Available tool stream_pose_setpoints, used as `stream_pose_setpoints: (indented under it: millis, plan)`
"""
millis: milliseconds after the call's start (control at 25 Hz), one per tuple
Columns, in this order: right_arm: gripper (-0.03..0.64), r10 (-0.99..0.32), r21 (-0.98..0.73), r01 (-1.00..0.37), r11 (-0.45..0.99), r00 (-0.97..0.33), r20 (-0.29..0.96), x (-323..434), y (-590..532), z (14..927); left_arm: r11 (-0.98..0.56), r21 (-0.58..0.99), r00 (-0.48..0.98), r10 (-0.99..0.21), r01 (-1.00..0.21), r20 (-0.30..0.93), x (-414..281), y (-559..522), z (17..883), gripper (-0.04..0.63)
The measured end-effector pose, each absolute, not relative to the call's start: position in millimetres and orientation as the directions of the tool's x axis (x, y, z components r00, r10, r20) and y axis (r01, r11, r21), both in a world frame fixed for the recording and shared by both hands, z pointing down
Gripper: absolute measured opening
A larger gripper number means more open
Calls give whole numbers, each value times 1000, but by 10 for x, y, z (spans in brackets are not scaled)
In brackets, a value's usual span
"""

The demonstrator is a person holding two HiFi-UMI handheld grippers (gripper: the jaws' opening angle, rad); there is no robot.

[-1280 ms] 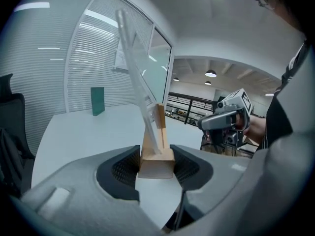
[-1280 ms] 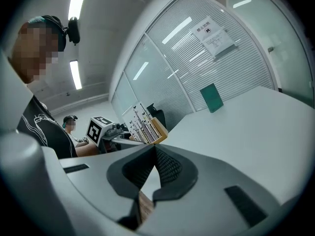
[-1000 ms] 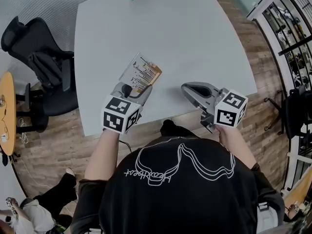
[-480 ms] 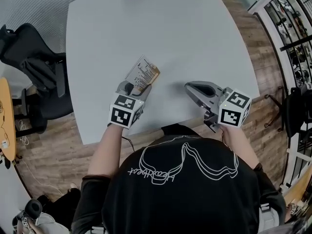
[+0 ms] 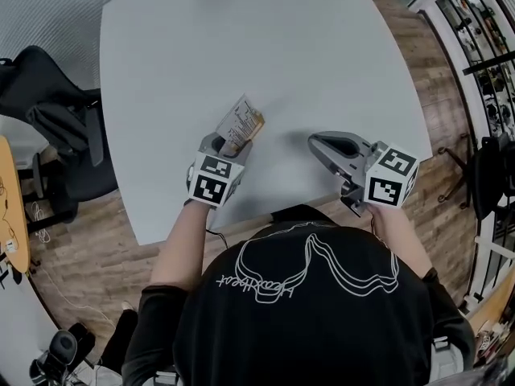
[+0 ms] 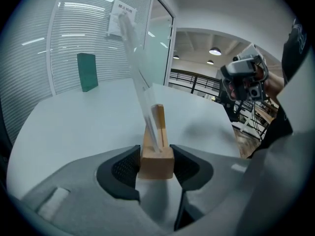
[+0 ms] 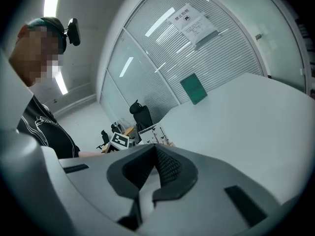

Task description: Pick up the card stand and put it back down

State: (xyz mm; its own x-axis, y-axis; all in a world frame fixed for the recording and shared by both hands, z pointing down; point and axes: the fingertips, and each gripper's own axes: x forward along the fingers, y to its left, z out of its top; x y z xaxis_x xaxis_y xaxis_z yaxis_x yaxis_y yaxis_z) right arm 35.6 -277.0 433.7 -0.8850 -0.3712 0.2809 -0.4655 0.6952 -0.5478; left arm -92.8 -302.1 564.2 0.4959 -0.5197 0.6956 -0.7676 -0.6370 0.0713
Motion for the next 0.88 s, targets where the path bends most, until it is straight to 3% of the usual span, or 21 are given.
stream_pose_setpoints:
  millis: [880]
  plan:
    - [8, -391, -555, -502, 663, -865, 315, 412, -2599, 4439, -650, 19, 464, -522, -760, 716, -1001, -2933, 5985, 198]
